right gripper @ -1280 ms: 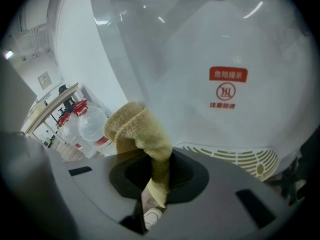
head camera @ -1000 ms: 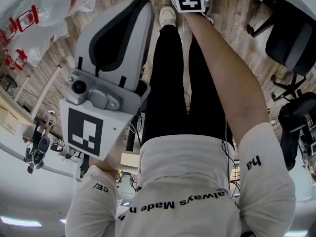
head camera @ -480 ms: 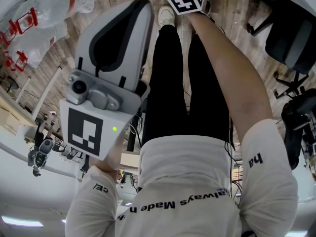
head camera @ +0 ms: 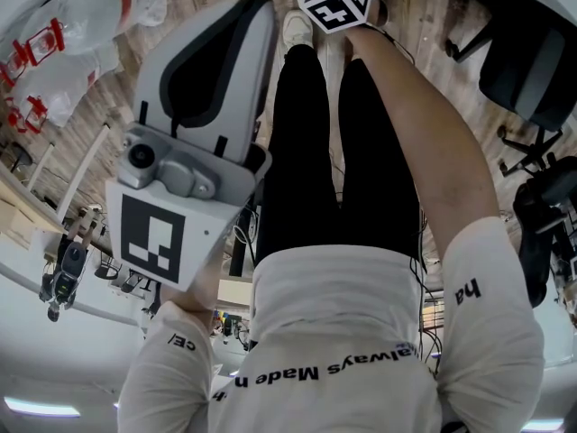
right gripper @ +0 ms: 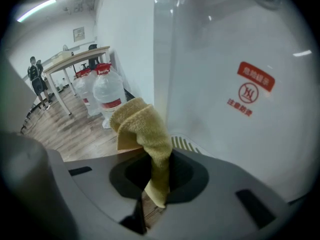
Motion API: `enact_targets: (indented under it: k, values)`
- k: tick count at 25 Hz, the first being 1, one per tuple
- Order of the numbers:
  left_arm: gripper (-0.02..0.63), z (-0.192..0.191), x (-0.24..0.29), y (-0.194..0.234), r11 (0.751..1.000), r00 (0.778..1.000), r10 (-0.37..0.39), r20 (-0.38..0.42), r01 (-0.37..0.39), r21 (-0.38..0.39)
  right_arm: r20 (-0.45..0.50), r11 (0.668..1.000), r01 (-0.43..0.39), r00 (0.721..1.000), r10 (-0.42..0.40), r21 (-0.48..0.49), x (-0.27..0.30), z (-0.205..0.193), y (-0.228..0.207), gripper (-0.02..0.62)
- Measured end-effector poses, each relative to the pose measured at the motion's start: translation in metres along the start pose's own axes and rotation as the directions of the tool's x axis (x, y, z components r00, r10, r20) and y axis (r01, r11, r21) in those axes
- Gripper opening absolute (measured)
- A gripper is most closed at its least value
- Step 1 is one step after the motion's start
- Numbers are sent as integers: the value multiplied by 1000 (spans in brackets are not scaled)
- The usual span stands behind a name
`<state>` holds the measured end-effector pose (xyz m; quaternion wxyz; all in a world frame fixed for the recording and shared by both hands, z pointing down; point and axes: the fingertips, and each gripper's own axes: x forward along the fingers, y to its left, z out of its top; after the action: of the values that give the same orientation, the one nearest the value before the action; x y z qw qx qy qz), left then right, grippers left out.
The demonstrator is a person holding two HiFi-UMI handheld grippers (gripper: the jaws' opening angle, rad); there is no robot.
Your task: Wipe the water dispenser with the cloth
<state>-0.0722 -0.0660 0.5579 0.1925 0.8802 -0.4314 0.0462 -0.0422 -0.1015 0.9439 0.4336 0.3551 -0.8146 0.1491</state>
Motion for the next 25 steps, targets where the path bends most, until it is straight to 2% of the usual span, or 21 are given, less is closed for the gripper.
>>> enact_targets:
  k: [19, 25]
  values:
    - [18, 6, 15, -16, 1000, 1000, -18, 7, 18, 3, -71, 999, 30, 997, -33, -40, -25, -55, -32, 57]
    - [18, 5, 18, -18, 1000, 1000, -22, 1, 22, 3, -156, 994, 100, 983, -92, 43, -32, -101, -67, 58]
